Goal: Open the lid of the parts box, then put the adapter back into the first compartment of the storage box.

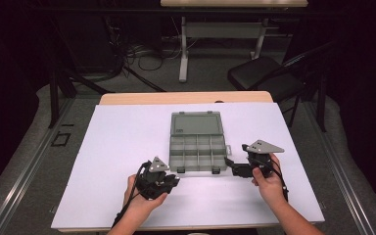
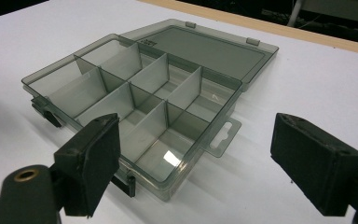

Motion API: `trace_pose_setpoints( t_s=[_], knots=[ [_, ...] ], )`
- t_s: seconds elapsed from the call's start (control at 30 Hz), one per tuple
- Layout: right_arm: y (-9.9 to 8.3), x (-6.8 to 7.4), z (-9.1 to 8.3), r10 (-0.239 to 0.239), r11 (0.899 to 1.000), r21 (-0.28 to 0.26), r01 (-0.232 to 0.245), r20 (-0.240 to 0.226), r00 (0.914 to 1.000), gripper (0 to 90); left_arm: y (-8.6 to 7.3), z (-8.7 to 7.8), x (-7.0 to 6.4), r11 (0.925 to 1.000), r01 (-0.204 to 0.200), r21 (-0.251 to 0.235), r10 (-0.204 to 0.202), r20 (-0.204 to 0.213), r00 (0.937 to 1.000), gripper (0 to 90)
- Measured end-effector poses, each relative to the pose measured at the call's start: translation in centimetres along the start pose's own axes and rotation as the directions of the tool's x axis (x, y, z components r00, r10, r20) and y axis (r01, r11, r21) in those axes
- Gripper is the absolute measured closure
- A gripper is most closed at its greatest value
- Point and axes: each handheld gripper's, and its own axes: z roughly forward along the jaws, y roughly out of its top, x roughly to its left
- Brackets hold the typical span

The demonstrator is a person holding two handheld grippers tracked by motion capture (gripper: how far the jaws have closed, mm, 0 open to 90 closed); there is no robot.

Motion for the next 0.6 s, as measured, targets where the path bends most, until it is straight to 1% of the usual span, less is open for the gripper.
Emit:
trace_pose_setpoints(
  t_s=[0.03, 0.07, 0.13, 0.17, 0.2, 0.27, 0.3, 0.33, 0.5, 0.6],
  knots=[
    [0.0, 0.0, 0.0, 0.000, 1.000, 0.000, 0.000, 0.000, 1.0000, 15.8, 0.0, 0.0, 0.0, 1.0000, 0.000, 0.000, 0.000, 0.000, 1.0000, 76.4],
    [0.0, -0.1, 0.0, -0.001, 1.000, -0.002, 0.001, 0.000, 1.0000, 15.8, 0.5, -0.3, 0.5, 1.0000, 0.002, -0.004, -0.002, -0.005, 1.0000, 76.4],
    [0.0, -0.1, 0.0, 0.000, 1.000, -0.001, 0.000, 0.000, 1.0000, 15.8, 0.7, -0.3, 0.7, 1.0000, 0.003, -0.006, -0.003, -0.008, 1.0000, 76.4],
    [0.0, -0.1, 0.0, -0.001, 1.000, -0.002, 0.001, 0.003, 1.0000, 15.8, 1.2, -0.3, 1.0, 0.9999, 0.007, -0.013, -0.007, -0.015, 0.9999, 76.4],
    [-0.1, -0.2, 0.1, -0.002, 1.000, -0.003, 0.002, 0.003, 1.0000, 15.8, 1.4, -0.4, 1.2, 0.9999, 0.008, -0.010, -0.008, -0.012, 0.9999, 76.4],
    [-0.1, -0.2, 0.1, 0.001, 1.000, -0.002, -0.001, 0.003, 1.0000, 15.8, 1.8, -0.3, 1.4, 0.9998, 0.013, -0.016, -0.014, -0.018, 0.9997, 76.4],
    [-0.1, -0.2, 0.0, 0.000, 1.000, 0.000, 0.000, 0.002, 1.0000, 15.8, 2.0, -0.3, 1.5, 0.9999, 0.014, -0.011, -0.014, -0.018, 0.9998, 76.4],
    [-0.1, -0.2, 0.0, 0.001, 1.000, -0.001, -0.001, 0.001, 1.0000, 15.8, 2.2, -0.2, 1.6, 0.9999, 0.009, -0.012, -0.009, -0.022, 0.9997, 76.4],
    [0.0, -0.2, 0.0, 0.003, 1.000, -0.002, -0.003, -0.002, 1.0000, 15.8, 3.4, 0.6, 2.2, 0.9997, 0.020, -0.011, -0.021, -0.016, 0.9997, 76.4],
    [0.1, -0.2, 0.0, 0.009, 1.000, -0.008, -0.009, -0.002, 1.0000, 15.8, 4.0, 0.9, 2.4, 0.9999, 0.012, -0.001, -0.012, -0.018, 0.9998, 76.4]
  ],
)
